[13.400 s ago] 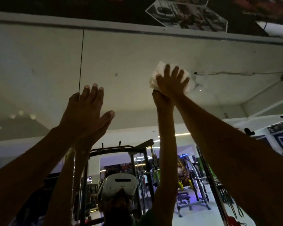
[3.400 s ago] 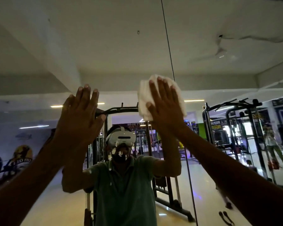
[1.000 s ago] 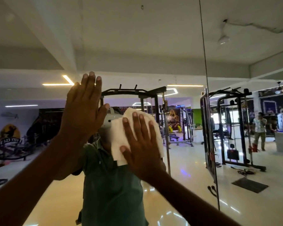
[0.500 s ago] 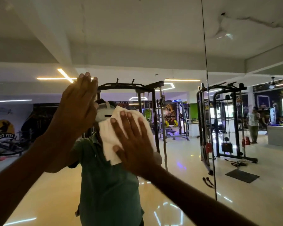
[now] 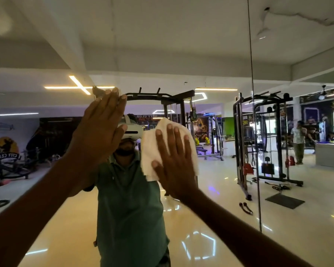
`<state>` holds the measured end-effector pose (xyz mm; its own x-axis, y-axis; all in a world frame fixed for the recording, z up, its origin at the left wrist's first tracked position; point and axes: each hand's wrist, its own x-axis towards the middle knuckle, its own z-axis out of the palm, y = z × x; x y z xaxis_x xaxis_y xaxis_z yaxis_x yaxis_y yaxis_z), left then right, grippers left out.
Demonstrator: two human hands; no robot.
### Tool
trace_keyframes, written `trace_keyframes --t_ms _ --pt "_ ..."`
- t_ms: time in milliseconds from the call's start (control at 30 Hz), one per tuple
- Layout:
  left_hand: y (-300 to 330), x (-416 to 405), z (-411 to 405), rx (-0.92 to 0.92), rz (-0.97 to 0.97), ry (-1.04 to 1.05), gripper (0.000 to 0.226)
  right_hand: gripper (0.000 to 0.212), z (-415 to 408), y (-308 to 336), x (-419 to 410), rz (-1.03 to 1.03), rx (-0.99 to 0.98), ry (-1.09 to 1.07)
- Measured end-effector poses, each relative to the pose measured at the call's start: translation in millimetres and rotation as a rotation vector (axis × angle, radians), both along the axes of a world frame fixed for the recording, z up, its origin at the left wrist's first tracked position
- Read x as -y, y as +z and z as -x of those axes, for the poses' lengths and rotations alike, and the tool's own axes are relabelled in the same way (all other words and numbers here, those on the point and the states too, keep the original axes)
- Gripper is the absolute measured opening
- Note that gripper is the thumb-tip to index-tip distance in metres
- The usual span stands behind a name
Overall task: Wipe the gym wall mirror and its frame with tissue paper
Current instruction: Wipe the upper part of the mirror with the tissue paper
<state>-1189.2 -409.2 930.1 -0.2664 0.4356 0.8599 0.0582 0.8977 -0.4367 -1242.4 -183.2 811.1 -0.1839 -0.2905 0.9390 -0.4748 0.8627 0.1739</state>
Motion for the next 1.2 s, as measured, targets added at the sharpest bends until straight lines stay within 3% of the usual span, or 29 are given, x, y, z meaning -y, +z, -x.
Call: trace_keyframes --t_ms 100,200,267,300,333,433,533,633,733,800,833,867,933,1033,1133,1200 --pt "0.2 -1.1 -0.2 0.023 -0.011 0.057 0.077 0.073 31.7 29.8 -79.4 0.054 -0.047 -0.129" --pt "-1.6 -4.4 2.2 0.037 -0.034 0.061 0.081 0.079 46.7 64.2 -150.6 0.495 0.069 -0.242" --pt "-3.0 -8.0 3.6 0.030 -0.041 0.048 0.083 0.094 38.3 74.7 -135.4 0.751 0.144 -0.168" --pt "-3.5 -10.5 3.6 0.029 -0.053 0.041 0.084 0.093 32.0 72.1 -110.6 0.772 0.128 -0.177" --pt "-4.6 -12.4 4.2 0.028 -0.066 0.037 0.084 0.086 23.7 62.2 -80.9 0.711 0.099 -0.188" --pt "-7.2 -13.2 4.0 0.017 -0.079 0.052 0.082 0.078 2.5 12.0 -3.5 0.195 0.026 -0.115" --pt "-8.5 -11.7 2.2 0.010 -0.091 0.049 0.081 0.074 8.7 5.0 -22.0 -0.059 -0.017 0.005" --pt "-7.2 -11.9 1.5 0.013 -0.089 0.079 0.082 0.072 32.5 32.5 -82.5 0.012 -0.037 -0.047" --pt "-9.4 -16.2 0.3 0.001 -0.087 0.093 0.086 0.076 52.2 60.7 -130.8 0.406 0.002 -0.118" --pt "-11.7 -21.9 0.5 -0.018 -0.113 0.107 0.090 0.082 48.7 75.9 -116.3 0.688 0.038 -0.093" --pt "-13.4 -24.6 0.8 -0.025 -0.123 0.113 0.091 0.081 42.3 78.2 -95.4 0.724 0.033 -0.085" --pt "-14.3 -25.7 0.7 -0.028 -0.129 0.109 0.092 0.080 34.6 73.7 -69.5 0.658 0.015 -0.080" --pt "-15.0 -25.6 0.0 -0.017 -0.132 0.093 0.091 0.081 18.2 52.2 -20.4 0.317 -0.016 -0.033" --pt "-16.4 -22.4 -3.3 0.000 -0.142 0.060 0.087 0.081 13.0 33.5 -8.6 -0.014 -0.023 0.060" --pt "-14.5 -17.3 -5.5 0.002 -0.128 0.073 0.084 0.077 26.2 41.9 -47.2 -0.065 -0.075 0.051" --pt "-13.1 -13.8 -6.0 0.007 -0.107 0.071 0.085 0.075 36.1 47.4 -81.2 0.077 -0.062 -0.010"
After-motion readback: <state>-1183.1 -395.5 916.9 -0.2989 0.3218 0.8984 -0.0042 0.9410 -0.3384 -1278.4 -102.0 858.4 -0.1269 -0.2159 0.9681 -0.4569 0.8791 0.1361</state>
